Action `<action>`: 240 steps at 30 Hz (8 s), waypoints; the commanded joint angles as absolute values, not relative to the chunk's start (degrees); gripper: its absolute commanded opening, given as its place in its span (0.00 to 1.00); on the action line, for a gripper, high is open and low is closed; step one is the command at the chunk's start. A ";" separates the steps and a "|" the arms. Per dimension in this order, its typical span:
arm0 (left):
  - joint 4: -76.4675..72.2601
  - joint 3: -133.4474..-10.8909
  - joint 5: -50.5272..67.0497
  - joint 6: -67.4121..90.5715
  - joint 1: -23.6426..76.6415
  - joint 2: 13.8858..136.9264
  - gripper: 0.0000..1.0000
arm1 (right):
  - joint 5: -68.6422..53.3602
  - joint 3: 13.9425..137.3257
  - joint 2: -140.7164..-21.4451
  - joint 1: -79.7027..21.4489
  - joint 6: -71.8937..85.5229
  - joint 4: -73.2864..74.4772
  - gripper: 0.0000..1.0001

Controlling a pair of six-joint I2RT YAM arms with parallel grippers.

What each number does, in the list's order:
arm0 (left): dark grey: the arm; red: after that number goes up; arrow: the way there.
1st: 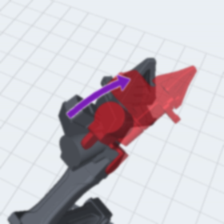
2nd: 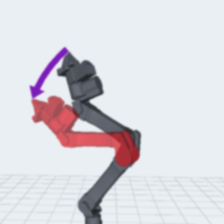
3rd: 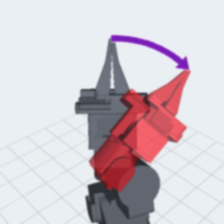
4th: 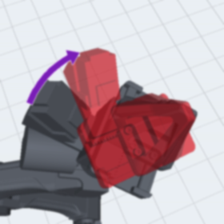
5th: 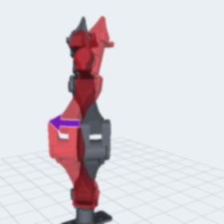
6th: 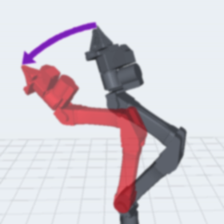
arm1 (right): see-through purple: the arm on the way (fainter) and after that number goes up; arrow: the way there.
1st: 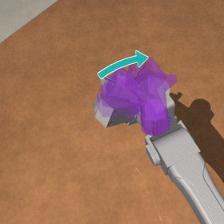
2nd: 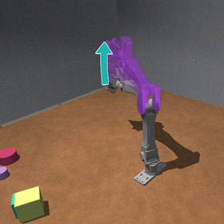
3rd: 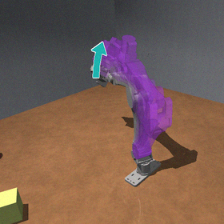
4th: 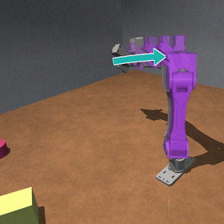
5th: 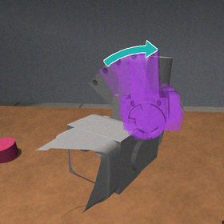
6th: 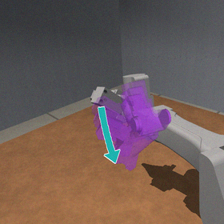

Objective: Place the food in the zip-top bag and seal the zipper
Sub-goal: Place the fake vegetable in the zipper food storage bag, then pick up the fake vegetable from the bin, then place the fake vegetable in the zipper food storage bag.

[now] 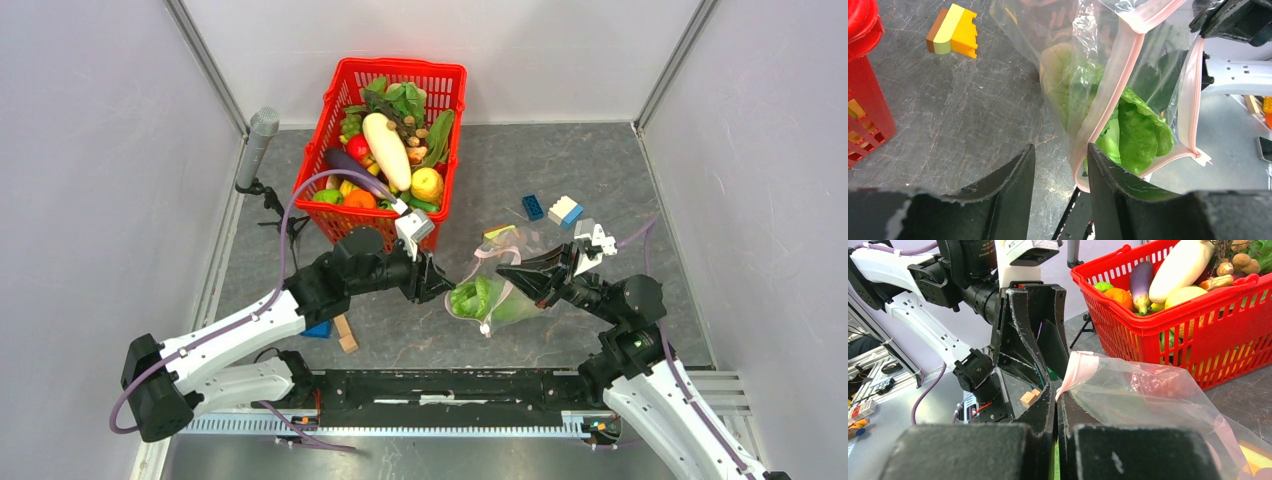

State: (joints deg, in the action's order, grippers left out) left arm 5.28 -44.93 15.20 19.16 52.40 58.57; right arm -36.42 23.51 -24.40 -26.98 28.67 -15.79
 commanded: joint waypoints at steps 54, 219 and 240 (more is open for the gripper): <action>11.76 -54.31 13.23 16.30 51.44 57.95 0.02 | -25.22 26.64 -24.36 -27.00 23.03 -4.97 0.00; 58.49 -84.70 28.48 -4.32 50.73 73.30 0.12 | -35.06 34.20 -32.23 -27.07 23.76 -5.26 0.00; 57.34 -96.44 23.82 -3.35 53.47 87.61 0.30 | -39.09 33.85 -32.67 -27.97 21.71 -4.23 0.00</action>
